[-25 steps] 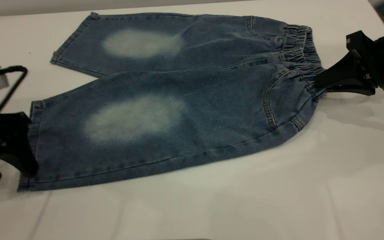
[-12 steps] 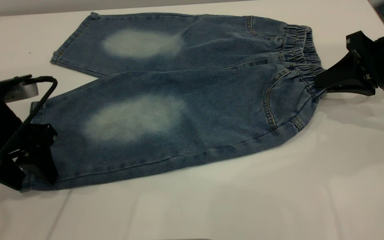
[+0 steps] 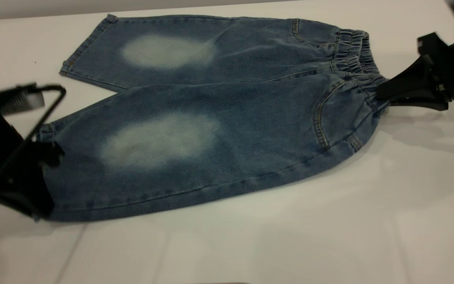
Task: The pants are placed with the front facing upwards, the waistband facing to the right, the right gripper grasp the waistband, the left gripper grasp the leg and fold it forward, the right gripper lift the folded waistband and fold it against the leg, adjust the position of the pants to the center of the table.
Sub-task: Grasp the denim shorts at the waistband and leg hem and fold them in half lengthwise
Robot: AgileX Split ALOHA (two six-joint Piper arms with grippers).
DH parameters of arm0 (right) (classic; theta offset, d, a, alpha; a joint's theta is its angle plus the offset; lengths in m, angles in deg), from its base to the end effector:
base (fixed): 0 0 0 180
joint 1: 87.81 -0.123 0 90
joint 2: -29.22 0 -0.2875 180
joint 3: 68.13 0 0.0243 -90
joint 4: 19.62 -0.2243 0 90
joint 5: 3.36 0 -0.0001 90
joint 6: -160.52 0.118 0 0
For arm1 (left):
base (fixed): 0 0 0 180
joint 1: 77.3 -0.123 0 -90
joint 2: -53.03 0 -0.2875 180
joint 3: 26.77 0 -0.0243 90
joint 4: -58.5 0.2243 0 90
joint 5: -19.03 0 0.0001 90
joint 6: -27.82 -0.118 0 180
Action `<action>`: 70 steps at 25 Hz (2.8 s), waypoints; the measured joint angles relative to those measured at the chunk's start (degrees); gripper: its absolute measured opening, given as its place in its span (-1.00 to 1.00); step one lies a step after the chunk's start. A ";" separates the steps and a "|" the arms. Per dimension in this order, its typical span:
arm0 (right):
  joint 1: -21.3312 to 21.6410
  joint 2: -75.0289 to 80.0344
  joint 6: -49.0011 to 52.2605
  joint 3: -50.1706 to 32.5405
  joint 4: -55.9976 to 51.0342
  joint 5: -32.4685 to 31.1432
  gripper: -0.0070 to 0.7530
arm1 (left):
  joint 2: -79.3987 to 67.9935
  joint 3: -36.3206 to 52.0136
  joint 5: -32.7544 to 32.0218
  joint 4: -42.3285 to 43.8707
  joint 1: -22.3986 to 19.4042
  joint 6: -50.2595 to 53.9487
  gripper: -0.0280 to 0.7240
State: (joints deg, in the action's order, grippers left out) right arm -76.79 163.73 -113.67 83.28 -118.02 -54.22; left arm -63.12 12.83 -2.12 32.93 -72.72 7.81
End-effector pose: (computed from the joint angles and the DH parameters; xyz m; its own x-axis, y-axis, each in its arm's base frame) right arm 0.3358 0.0269 0.0532 -0.8976 0.2768 -0.3430 -0.0812 0.6612 0.7458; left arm 0.2488 -0.0384 0.0704 -0.9970 0.0101 -0.0762 0.0223 0.9867 -0.1609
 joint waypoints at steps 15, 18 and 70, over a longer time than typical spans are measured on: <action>1.34 -20.04 1.58 -12.85 0.55 -2.65 -0.89 | 37.26 0.50 -16.44 0.62 0.00 1.13 -0.80; 1.34 -22.84 2.19 -14.05 0.82 -1.98 -0.89 | 39.45 0.45 -15.19 1.25 0.00 1.13 -0.80; 1.34 2.26 3.83 20.95 -4.61 13.19 0.33 | -27.83 -65.08 2.47 9.18 3.16 -12.58 -0.73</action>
State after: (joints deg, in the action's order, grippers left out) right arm -75.45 165.99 -109.84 104.24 -122.63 -41.03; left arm -90.96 -52.26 0.35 42.11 -69.56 -4.77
